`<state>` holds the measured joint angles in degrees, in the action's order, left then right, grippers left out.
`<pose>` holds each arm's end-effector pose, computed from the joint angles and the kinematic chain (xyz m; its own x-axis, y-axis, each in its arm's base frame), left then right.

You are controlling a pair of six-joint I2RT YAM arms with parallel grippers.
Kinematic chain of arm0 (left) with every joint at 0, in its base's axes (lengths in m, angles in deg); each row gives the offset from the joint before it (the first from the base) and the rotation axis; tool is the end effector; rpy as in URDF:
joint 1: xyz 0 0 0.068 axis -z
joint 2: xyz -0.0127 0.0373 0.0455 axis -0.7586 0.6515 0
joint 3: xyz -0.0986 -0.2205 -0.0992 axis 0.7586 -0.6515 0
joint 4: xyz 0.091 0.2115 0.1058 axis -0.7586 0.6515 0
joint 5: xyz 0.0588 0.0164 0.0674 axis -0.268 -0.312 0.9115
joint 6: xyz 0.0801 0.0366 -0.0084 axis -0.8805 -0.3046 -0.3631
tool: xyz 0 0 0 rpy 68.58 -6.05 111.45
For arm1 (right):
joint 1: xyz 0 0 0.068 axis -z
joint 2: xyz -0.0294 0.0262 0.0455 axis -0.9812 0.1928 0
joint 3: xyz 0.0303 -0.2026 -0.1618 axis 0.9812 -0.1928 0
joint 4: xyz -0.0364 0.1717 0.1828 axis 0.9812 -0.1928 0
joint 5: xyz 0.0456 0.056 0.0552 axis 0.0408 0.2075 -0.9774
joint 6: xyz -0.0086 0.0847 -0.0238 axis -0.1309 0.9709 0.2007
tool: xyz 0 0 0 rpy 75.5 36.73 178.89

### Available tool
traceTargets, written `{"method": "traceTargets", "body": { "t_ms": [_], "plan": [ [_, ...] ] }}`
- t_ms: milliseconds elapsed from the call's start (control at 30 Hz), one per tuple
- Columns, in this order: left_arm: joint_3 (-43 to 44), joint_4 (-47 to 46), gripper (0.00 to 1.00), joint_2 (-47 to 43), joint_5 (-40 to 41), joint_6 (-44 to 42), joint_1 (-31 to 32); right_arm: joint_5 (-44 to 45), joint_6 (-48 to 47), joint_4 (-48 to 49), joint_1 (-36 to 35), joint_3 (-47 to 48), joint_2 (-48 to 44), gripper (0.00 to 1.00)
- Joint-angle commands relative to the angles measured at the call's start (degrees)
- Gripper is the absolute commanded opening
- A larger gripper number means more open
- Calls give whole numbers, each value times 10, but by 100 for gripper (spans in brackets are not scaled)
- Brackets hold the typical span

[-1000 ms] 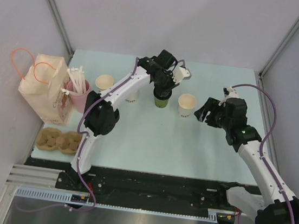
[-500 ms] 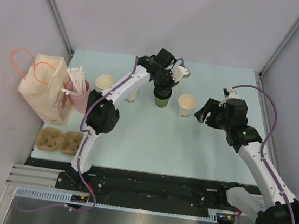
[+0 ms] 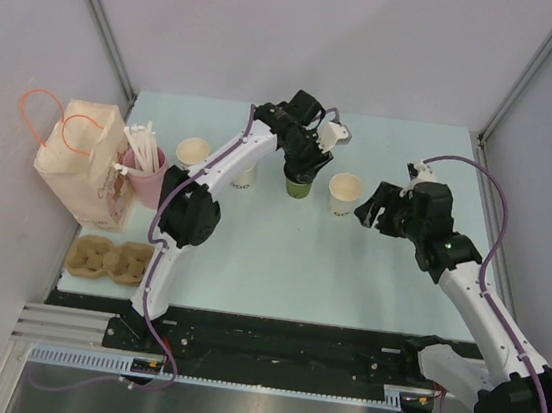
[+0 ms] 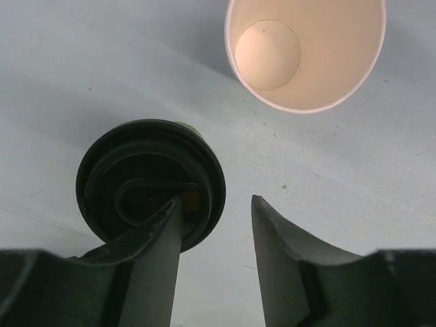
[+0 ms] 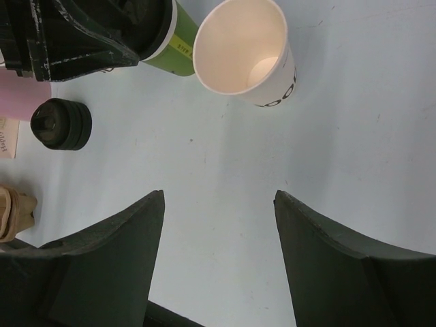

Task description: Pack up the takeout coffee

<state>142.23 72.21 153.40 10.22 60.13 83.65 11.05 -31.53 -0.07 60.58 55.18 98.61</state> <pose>0.3954 -0.2990 0.2394 -0.3702 0.7288 -0.5760 0.8996 0.4360 -0.0264 0.2453 0.0917 0.2713 -0.6217 0.2318 -0.7482 -0.1706 0.8922 0.4182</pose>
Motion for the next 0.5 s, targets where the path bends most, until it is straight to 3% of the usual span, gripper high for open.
{"method": "traceTargets", "body": {
  "t_ms": [0, 133, 300, 400, 467],
  "plan": [
    [21, 7, 52, -50, -9, 1, -2, -2, -4, 44, -3, 1, -12, 71],
    [26, 6, 63, -80, -9, 6, -3, -3, 8, 104, -2, 1, -5, 69],
    [26, 5, 63, -117, -22, 27, -13, 15, 50, 257, -2, 3, 56, 59],
    [31, 3, 54, -123, -15, 58, -31, 58, 66, 333, -19, 17, 116, 53],
    [36, -2, 43, -110, -9, 85, -43, 92, 68, 374, -37, 28, 151, 53]
  ]
}}
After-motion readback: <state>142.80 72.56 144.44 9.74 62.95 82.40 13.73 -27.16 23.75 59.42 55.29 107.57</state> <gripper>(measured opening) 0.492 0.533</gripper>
